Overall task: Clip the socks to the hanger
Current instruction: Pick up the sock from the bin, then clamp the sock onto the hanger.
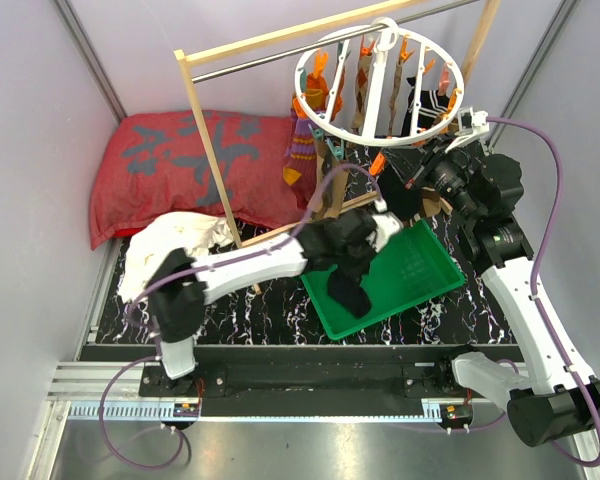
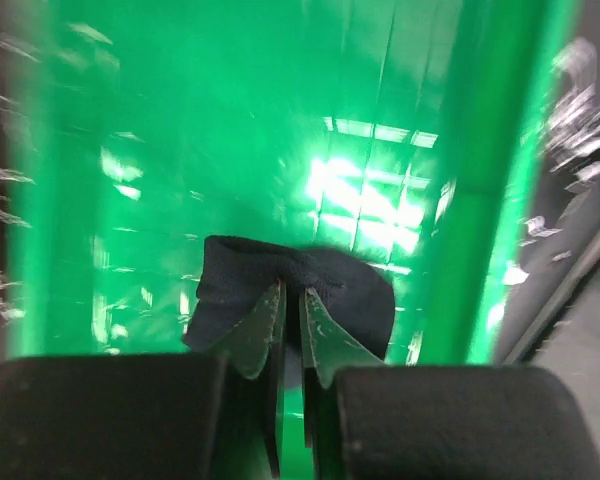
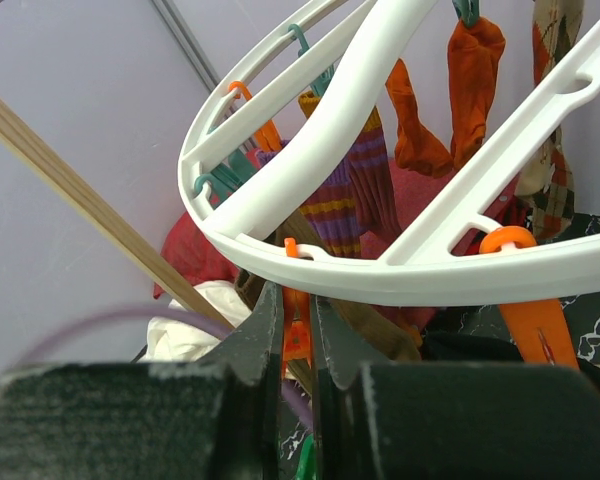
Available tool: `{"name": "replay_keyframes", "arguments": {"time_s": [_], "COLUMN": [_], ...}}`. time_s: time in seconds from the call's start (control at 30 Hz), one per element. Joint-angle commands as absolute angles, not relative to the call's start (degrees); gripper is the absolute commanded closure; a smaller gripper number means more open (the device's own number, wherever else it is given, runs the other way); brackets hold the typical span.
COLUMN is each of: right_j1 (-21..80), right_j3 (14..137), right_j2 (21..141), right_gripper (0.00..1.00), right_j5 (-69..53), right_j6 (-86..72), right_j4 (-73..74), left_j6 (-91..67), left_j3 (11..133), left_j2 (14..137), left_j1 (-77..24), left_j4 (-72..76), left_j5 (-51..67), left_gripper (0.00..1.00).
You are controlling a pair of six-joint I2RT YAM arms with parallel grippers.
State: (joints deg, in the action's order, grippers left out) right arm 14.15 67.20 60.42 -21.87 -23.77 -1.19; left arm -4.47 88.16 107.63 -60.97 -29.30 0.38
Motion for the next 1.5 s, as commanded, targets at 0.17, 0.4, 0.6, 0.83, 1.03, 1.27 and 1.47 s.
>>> {"name": "replay_keyframes", "arguments": {"time_s": [0.17,0.4,0.6,0.83,1.03,1.27,1.47], "right_j1": [14.2,14.2,14.2,14.3,14.2,14.3,14.2], "right_j3": [67.9,68.2,68.2,67.9,67.7,67.1,67.4], "right_j2": [59.2,59.3,59.2,59.0,58.7,58.5,59.0], "right_gripper": [0.89,0.89,0.89,0.89,0.89,0.89,0.89], "right_j5": [-21.4,-22.3,-22.9,-23.5,-23.9,-24.1,-23.6], "right_j6": [-23.6,-23.7,-24.3,-25.0,-25.0,-25.9,-27.1], "right_j4": [-1.4,-1.4,-1.5,-1.7,-1.8,-2.4,-2.4], "left_j6": [-7.8,-11.3,-11.6,-10.6,-10.3,-9.6,-4.8], "left_j3": [71.0,64.6,63.9,65.9,67.6,68.0,67.7], "left_j2": [84.7,79.4,80.2,83.6,85.0,85.3,85.4], "left_j1": [-57.2,-54.5,-53.6,-52.9,-52.9,-52.9,-53.3], "left_j4": [0.0,19.8,31.2,36.9,38.1,38.8,39.8], "left_j5": [-2.5,-1.8,-1.0,-0.7,-0.7,-0.3,1.7], "left_gripper": [0.96,0.96,0.96,0.96,0.96,0.96,0.96]}}
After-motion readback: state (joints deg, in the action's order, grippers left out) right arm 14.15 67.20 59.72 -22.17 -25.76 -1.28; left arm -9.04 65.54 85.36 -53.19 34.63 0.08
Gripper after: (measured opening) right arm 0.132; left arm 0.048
